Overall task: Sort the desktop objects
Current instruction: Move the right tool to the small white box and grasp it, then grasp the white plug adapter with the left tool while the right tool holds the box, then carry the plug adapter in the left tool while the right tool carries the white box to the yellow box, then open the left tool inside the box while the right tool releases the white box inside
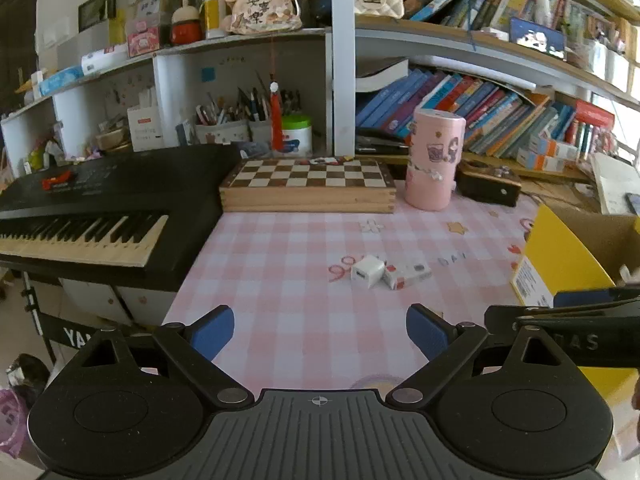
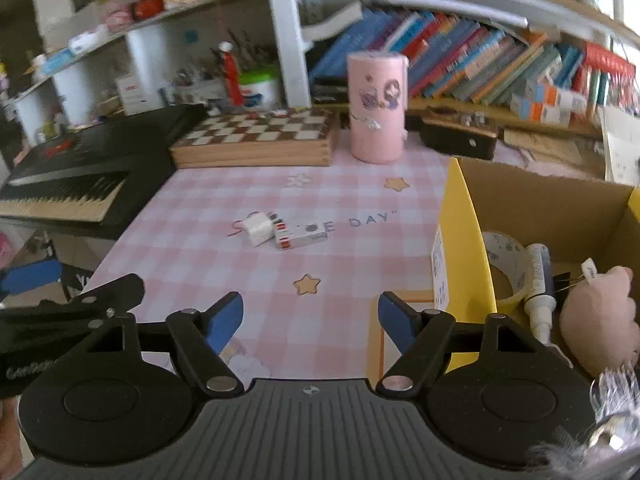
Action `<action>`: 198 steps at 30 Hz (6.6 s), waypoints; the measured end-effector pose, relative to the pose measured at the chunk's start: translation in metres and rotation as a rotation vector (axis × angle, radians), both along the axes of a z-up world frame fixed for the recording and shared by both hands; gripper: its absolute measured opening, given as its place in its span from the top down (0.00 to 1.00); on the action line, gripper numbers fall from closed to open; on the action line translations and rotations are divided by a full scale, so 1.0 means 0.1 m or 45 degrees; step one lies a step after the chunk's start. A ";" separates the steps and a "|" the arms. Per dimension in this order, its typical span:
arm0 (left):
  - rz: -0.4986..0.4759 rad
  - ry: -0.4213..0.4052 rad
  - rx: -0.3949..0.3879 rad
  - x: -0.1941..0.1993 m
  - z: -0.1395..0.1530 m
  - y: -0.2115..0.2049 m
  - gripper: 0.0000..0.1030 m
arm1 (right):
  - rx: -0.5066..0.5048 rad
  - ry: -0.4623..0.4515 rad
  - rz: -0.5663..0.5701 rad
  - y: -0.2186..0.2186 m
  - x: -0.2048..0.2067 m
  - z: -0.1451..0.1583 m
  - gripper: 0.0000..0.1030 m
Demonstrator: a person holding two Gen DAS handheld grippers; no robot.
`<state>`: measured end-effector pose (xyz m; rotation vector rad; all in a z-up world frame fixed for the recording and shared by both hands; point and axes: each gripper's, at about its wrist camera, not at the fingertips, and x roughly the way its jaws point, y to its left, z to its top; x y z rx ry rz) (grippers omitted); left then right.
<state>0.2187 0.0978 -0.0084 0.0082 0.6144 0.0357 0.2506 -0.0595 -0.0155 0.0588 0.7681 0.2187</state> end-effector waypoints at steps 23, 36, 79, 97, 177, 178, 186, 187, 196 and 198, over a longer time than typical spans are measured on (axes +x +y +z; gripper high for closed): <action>0.208 0.126 0.001 0.72 -0.25 0.12 0.08 | -0.133 0.180 0.207 0.40 1.40 -0.54 0.29; 0.141 0.161 0.012 0.99 -0.42 -0.02 0.09 | -0.145 0.162 0.243 0.46 1.70 -0.72 0.51; -0.007 0.033 -0.108 0.49 -0.04 0.01 0.65 | 0.043 -0.011 0.121 -0.02 0.82 0.07 0.50; -0.119 0.003 -0.121 -0.70 0.22 0.31 0.65 | 0.010 0.002 0.148 0.09 -0.52 0.21 0.51; -0.553 -0.101 -0.027 -0.93 0.36 -2.44 0.65 | 0.045 -0.066 -0.220 -2.61 -1.55 0.38 0.50; -0.543 -0.107 -0.017 -0.90 0.36 -2.47 0.65 | 0.043 -0.088 -0.215 -2.64 -1.52 0.41 0.51; -0.482 -0.080 0.028 -0.41 0.27 -2.67 0.65 | 0.038 -0.224 -0.134 -2.78 -1.10 0.66 0.51; -0.465 -0.071 0.020 -0.35 0.25 -2.68 0.65 | 0.032 -0.232 -0.122 -2.78 -1.03 0.67 0.51; -0.403 0.090 0.070 0.10 -0.09 -2.82 0.65 | -0.010 -0.212 -0.005 -2.68 -0.41 0.61 0.51; -0.403 0.129 0.093 0.15 -0.17 -2.85 0.65 | -0.019 -0.188 0.024 -2.64 -0.28 0.56 0.51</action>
